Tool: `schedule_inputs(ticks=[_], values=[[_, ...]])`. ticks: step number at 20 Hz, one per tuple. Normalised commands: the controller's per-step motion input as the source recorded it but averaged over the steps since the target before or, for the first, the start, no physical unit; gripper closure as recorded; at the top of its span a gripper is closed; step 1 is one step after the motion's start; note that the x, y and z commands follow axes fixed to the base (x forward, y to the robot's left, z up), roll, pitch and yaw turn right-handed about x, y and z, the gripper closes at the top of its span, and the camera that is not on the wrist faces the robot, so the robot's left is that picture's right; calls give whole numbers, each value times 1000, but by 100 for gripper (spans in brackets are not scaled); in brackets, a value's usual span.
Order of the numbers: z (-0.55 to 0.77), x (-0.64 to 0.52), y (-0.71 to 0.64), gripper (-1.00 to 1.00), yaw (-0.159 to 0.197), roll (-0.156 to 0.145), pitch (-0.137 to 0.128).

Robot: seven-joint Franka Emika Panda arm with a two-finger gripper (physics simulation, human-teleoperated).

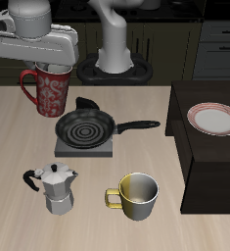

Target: Place the red mug on the plate

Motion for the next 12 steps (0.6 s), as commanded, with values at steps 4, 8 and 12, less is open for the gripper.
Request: schedule_inputs(ticks=[4, 8, 12], values=[[514, -408, 585, 100, 62, 9, -101], [388, -353, 593, 100, 65, -37, -102], [323, -265, 804, 100, 60, 27, -44]])
